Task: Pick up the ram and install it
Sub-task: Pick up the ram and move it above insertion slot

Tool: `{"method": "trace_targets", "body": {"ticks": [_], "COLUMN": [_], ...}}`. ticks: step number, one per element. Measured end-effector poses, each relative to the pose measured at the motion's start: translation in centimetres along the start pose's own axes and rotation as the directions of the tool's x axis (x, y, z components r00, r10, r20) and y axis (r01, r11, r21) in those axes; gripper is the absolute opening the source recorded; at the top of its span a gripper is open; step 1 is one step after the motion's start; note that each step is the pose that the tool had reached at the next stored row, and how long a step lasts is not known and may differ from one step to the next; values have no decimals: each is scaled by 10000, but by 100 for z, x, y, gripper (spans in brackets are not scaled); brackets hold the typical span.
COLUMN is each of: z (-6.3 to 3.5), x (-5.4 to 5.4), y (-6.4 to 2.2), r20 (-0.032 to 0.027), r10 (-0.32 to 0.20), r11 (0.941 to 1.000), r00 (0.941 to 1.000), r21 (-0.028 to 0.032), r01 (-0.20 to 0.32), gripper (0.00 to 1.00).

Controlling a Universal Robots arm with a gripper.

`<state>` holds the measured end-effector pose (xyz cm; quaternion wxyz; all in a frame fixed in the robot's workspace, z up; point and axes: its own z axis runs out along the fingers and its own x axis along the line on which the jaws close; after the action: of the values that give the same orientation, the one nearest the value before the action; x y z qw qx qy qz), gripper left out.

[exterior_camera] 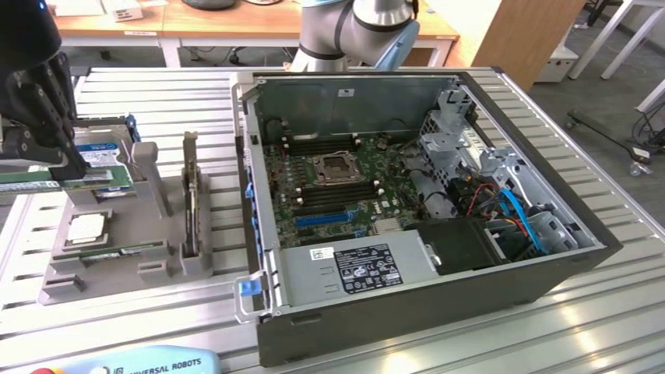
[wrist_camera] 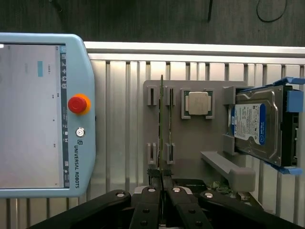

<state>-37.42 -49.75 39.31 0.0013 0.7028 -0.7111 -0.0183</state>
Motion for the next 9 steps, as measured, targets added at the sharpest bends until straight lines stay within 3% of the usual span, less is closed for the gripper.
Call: {"method": "trace_targets", "body": {"ticks": [9], "z": [-108], "x": [-2], "y": [2], "r20": [1], "r10": [2], "r11": [10000], "r00": [10000], "r21": [2], "r01": [-2], "gripper": [11]}}
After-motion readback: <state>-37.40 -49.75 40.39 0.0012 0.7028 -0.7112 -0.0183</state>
